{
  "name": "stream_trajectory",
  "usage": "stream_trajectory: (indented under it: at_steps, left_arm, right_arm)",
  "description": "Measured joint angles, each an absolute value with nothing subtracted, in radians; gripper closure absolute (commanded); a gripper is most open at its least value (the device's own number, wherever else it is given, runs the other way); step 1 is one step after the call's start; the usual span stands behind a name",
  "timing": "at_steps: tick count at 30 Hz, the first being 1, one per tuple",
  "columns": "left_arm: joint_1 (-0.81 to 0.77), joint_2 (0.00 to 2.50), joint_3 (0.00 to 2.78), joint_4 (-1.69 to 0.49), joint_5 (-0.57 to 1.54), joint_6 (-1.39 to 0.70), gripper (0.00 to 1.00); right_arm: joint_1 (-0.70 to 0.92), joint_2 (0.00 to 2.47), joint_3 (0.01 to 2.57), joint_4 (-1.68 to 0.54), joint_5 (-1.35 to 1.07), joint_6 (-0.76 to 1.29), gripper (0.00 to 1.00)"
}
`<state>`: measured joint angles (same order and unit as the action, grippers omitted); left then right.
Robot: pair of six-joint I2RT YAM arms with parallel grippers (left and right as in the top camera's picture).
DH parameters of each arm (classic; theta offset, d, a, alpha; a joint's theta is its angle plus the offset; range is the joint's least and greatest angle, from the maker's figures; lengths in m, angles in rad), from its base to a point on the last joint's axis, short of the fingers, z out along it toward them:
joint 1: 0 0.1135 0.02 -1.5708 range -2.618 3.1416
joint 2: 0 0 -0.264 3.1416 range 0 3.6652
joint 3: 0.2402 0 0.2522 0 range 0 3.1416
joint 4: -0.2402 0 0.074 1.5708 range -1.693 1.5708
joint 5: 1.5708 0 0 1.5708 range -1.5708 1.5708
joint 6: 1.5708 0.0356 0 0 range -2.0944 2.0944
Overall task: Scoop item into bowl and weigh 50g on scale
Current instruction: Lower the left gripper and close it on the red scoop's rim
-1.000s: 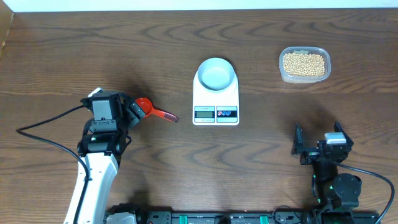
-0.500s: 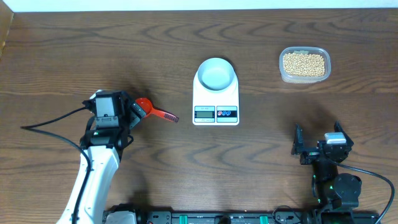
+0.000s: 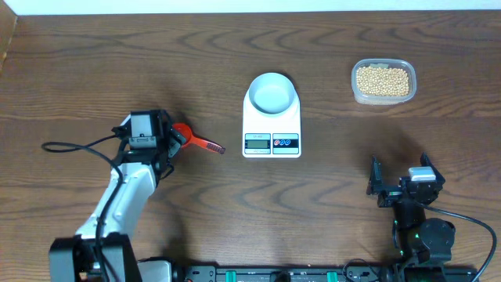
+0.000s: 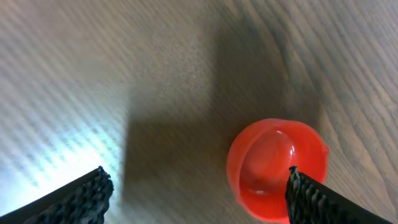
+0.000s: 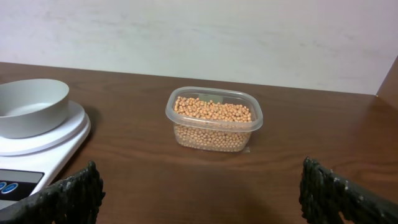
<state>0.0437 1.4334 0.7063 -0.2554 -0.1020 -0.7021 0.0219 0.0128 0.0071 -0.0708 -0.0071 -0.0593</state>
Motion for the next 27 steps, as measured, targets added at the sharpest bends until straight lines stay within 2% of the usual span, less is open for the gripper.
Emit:
stream_trajectory:
  at_steps: [5,15,27]
  left_arm:
    - [0.043,1.49,0.707,-0.196,-0.076,-0.713,0.11]
    - [0.043,1.575,0.707,-0.174,-0.058,-0.826,0.33]
    - [0.038,1.575,0.707,-0.15,-0.058,-0.877,0.38]
  right_arm:
    - [0.022,0.013,0.007,-0.071,-0.007,-0.059,0.01]
    - [0.022,0.013,0.007,-0.071,-0.007,-0.059,0.01]
    - [0.022,0.013,0.007,-0.071,-0.007,-0.059,0.01]
